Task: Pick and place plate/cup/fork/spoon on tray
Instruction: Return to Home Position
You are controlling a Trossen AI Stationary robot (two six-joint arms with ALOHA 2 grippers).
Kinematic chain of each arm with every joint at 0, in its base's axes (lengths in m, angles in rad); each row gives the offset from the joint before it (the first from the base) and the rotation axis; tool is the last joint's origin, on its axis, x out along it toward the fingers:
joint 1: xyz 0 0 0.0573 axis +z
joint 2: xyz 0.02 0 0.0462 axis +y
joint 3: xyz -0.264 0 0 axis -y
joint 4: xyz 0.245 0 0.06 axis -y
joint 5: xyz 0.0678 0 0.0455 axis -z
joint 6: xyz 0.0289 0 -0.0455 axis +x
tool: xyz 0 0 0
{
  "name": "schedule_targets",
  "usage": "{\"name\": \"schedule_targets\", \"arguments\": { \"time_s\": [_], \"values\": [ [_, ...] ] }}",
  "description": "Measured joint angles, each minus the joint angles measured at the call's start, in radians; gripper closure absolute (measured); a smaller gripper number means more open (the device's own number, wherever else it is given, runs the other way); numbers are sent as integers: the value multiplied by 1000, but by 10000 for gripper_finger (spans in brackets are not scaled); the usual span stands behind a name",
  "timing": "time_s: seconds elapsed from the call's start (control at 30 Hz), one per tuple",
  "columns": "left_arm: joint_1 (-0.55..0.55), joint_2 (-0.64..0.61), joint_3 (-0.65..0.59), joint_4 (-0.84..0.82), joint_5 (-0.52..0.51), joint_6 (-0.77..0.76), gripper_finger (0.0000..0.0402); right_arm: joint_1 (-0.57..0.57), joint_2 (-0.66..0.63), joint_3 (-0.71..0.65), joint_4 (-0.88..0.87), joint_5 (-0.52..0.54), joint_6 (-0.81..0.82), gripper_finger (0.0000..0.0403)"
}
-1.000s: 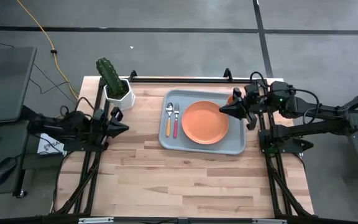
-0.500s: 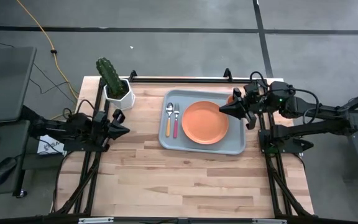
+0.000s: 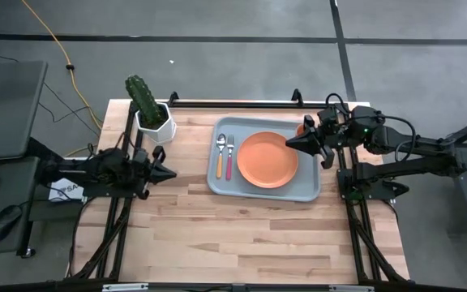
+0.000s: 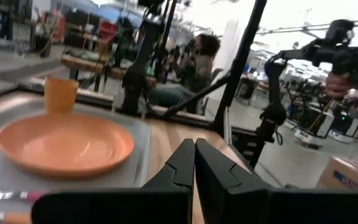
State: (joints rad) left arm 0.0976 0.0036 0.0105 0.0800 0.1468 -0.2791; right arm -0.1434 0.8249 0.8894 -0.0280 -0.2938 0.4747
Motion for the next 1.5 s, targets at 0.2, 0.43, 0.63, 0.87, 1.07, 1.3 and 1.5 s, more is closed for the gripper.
{"name": "schedule_targets", "arguments": {
  "time_s": [0.2, 0.43, 0.63, 0.87, 1.07, 1.3, 1.5],
  "values": [
    [14, 1, 0, -47, -2, -54, 401, 7, -1, 0, 0, -9, 19, 403],
    [17, 2, 0, -50, -44, -2, 401, 7, -16, 0, -6, -55, 18, 403],
    [17, 2, 0, -52, -57, 2, 401, 7, -77, 0, -82, -55, -40, 403],
    [17, 2, 0, -52, -57, 2, 401, 7, -217, -71, -108, -39, -188, 403],
    [17, 2, 0, -52, -57, 2, 401, 7, -363, -276, 105, -39, -168, 403],
    [17, 2, 0, -52, -57, 2, 401, 7, -493, -510, 340, -39, -130, 403],
    [17, 2, 0, -52, -57, 2, 401, 7, -587, -658, 339, 1, -158, 403]
  ]
}}
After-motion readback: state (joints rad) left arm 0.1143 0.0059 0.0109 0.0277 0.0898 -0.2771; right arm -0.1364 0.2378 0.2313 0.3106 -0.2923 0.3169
